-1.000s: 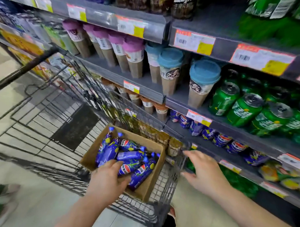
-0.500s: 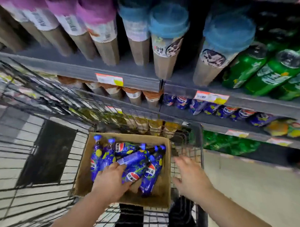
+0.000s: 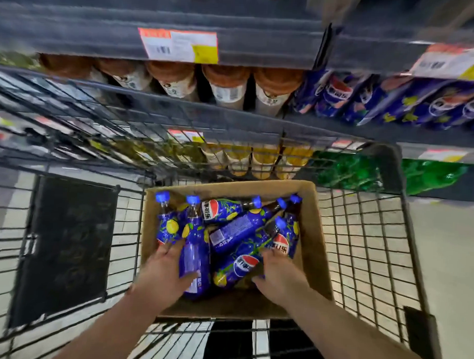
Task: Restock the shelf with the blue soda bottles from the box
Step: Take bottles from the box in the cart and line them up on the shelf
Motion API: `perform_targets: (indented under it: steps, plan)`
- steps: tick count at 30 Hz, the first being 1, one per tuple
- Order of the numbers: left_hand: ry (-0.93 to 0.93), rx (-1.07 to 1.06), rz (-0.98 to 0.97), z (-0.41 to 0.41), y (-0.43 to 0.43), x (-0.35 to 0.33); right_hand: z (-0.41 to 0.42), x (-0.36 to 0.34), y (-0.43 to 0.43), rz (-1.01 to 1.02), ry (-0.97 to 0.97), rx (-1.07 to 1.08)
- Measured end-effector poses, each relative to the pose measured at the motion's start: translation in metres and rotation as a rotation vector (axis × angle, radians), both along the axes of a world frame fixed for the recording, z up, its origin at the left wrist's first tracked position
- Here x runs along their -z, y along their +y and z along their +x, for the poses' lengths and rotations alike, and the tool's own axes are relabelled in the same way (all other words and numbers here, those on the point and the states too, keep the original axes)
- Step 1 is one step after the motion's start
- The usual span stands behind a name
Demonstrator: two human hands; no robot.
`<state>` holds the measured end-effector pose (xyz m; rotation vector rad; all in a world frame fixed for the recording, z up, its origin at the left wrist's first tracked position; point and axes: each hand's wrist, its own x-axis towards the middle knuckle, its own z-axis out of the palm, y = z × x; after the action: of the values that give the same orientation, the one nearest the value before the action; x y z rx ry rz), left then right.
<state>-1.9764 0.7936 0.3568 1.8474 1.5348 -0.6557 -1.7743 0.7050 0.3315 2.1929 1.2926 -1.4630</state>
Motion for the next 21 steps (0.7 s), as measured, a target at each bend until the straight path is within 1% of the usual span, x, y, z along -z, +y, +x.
perform_targets:
  steps: [2,5,7,10,14,15,17,19,21]
  plan:
    - [-0.019,-0.046,-0.021,-0.003,-0.002,0.014,-0.010,0.018,0.004,-0.044,0.018,0.147]
    - [-0.018,-0.090,-0.034,-0.004,-0.004,0.030,-0.022,0.039,0.009,-0.140,0.060,0.539]
    - [-0.018,-0.105,-0.013,-0.004,-0.004,0.038,-0.034,0.051,0.012,-0.185,0.094,0.751]
    - [-0.050,-0.158,0.000,-0.006,-0.002,0.049,-0.053,0.062,0.017,-0.145,0.087,1.052]
    - [-0.143,-0.336,-0.051,-0.012,-0.003,0.062,-0.065,0.073,0.018,-0.012,0.127,1.475]
    - [-0.167,-0.395,-0.067,-0.011,-0.004,0.064,-0.066,0.078,0.016,0.025,0.152,1.537]
    - [-0.212,-0.518,-0.107,-0.009,-0.006,0.066,-0.072,0.082,0.013,0.095,0.209,1.570]
    - [-0.240,-0.589,-0.140,-0.006,-0.008,0.066,-0.078,0.089,0.012,0.141,0.271,1.517]
    - [-0.258,-0.622,-0.153,-0.004,-0.011,0.068,-0.079,0.093,0.011,0.124,0.309,1.455]
